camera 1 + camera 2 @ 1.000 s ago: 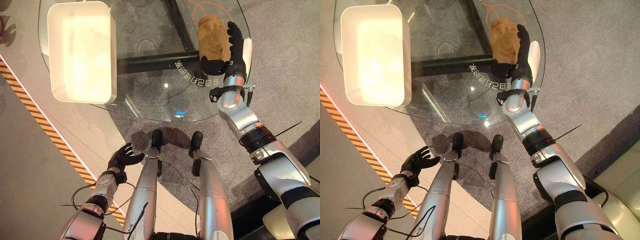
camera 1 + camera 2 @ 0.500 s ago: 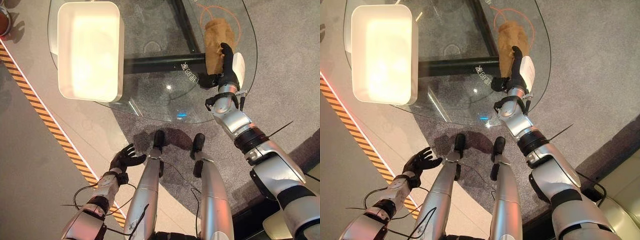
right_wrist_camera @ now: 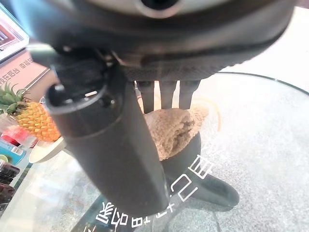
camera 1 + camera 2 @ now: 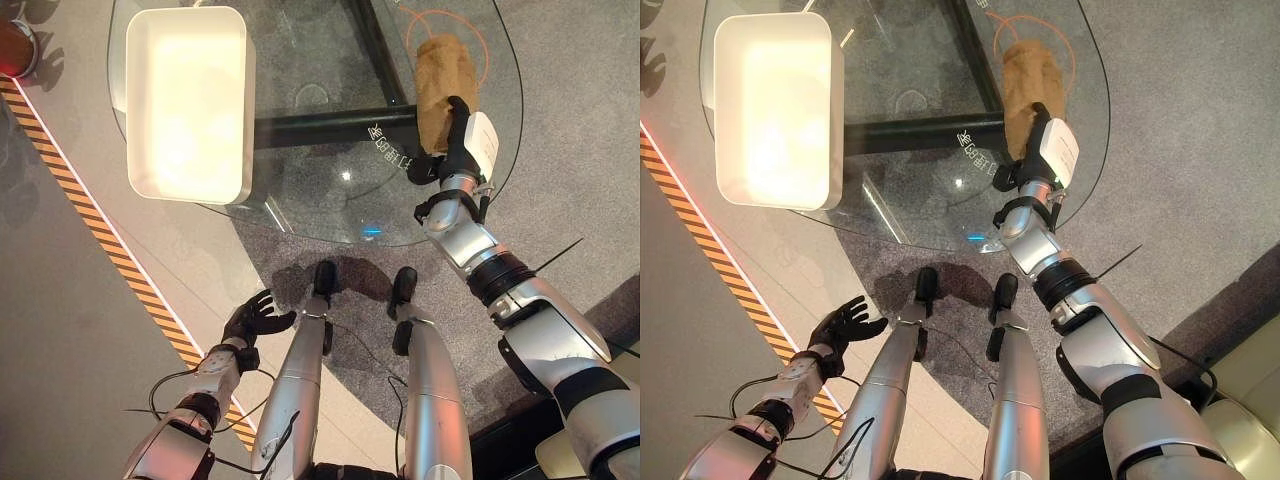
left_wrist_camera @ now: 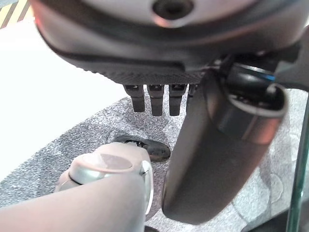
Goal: Wipe the table with a cloth and put it in the basket.
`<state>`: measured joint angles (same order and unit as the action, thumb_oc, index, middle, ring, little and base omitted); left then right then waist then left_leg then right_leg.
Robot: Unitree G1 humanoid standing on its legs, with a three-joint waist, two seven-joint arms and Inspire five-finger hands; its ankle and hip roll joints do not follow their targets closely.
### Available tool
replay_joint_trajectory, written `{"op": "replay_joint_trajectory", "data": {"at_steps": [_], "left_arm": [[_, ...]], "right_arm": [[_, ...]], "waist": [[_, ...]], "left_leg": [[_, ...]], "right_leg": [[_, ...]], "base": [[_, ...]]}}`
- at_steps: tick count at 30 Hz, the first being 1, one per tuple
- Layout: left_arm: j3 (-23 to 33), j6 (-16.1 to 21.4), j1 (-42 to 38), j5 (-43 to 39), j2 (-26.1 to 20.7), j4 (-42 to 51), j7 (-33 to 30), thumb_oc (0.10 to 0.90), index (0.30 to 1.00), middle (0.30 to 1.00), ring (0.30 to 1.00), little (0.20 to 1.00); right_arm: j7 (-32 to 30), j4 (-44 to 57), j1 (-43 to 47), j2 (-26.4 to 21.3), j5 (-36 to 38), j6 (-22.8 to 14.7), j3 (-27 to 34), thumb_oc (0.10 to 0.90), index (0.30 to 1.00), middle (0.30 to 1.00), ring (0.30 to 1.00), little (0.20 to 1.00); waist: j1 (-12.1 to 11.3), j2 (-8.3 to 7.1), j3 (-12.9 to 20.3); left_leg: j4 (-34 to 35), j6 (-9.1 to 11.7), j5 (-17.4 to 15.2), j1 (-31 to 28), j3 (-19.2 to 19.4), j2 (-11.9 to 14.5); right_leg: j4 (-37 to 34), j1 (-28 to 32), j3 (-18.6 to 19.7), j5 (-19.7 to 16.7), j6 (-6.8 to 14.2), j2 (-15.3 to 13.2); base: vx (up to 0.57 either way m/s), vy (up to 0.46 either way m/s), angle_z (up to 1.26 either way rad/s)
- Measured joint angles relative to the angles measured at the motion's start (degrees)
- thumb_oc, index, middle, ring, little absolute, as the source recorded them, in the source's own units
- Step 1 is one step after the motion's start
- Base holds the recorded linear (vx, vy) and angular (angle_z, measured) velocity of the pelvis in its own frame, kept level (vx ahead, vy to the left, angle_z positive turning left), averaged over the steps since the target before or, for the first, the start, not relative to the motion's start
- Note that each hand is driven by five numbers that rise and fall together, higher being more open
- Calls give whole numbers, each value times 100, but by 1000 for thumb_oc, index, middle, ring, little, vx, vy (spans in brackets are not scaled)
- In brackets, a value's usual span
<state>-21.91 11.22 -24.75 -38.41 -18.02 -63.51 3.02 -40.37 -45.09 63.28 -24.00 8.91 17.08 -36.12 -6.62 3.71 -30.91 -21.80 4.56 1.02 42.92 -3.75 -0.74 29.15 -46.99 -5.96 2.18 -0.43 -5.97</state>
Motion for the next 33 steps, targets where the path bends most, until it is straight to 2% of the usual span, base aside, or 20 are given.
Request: {"op": "replay_joint_trajectory", "data": {"at_steps": [8, 13, 27, 33], "left_arm": [[-18, -38, 0, -1, 27, 55, -2, 800, 900, 900, 900, 900], [-52, -42, 0, -6, 140, 56, 0, 800, 900, 900, 900, 900], [-224, -42, 15, -12, 190, 59, 4, 800, 900, 900, 900, 900], [-310, -35, 18, -16, 202, 59, 5, 800, 900, 900, 900, 900]], "right_arm": [[-343, -165, 150, 147, 60, -5, -44, 800, 900, 900, 900, 900], [-582, -320, 179, 166, 285, -21, -36, 800, 900, 900, 900, 900], [-629, -1035, 373, 183, 387, -21, -28, 800, 900, 900, 900, 900], [-740, -1285, 385, 153, 374, -28, -4, 800, 900, 900, 900, 900]], "waist": [[-23, 10, -2], [-108, 100, -7], [-113, 170, -7], [-112, 312, -9]], "left_leg": [[77, 27, 58, -1, -5, -14], [73, 27, 66, -3, -7, -22], [80, 7, 112, 8, -10, -95], [86, 5, 113, 28, -14, -120]], "right_leg": [[78, -68, 3, 31, -6, -21], [99, -69, 2, 34, -10, -33], [171, -120, 5, 99, 12, -111], [215, -141, 5, 111, 27, -134]], "base": [[0, 0, 0], [5, 7, 0], [9, 14, 1], [0, 0, 0]]}}
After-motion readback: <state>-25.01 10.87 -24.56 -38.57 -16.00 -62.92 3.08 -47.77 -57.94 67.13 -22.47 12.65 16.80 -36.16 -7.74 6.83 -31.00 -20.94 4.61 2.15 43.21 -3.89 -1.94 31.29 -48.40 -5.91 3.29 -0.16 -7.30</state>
